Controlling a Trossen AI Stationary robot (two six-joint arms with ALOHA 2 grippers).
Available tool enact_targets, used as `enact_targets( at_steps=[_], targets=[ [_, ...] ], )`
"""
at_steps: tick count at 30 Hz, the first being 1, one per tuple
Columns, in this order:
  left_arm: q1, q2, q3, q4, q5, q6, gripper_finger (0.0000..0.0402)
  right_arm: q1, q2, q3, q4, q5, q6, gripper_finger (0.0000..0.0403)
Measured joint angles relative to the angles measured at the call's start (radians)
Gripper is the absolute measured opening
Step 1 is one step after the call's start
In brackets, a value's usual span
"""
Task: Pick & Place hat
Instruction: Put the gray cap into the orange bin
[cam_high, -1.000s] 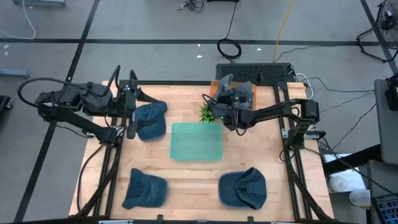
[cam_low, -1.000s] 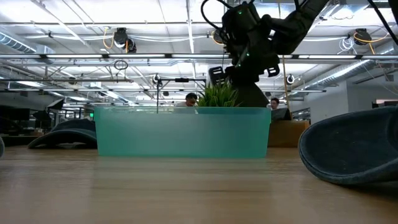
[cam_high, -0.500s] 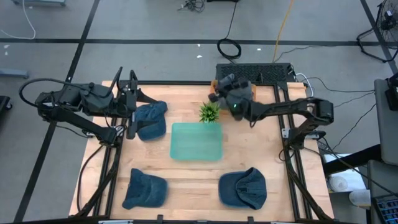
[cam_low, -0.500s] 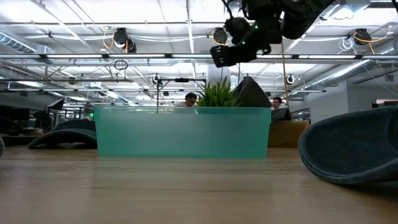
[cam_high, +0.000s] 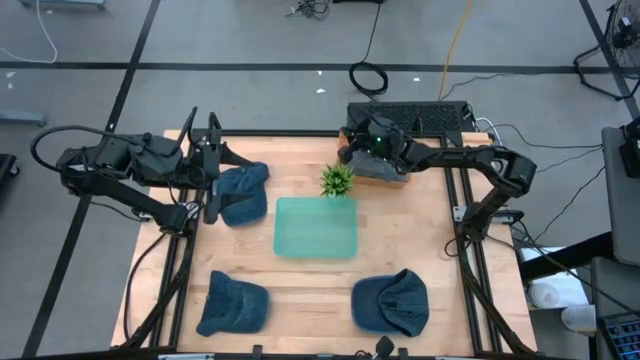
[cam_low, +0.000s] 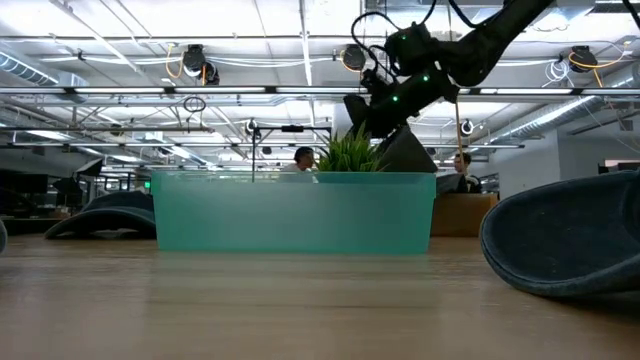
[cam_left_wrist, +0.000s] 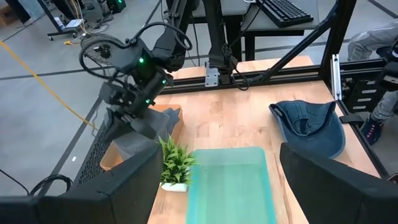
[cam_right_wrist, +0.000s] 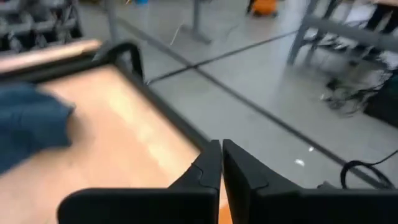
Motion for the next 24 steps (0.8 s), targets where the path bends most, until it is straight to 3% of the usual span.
enact_targets(
  at_steps=[8,12,24],
  targets=[
    [0.0,0.0,0.0,-0.01,0.0,0.0,0.0333,0.001,0.0,-0.001,-0.275,0.0,0.046,0.0],
    [0.0,0.0,0.0,-0.013,0.0,0.0,0.0333,0.003,-0.003,-0.058,-0.261,0.057,0.087,0.0],
    [0.0,0.0,0.0,-0.029,0.0,0.001,0.0333,0.005,-0.021,-0.468,0.402,0.076,0.125,0.0]
  ],
)
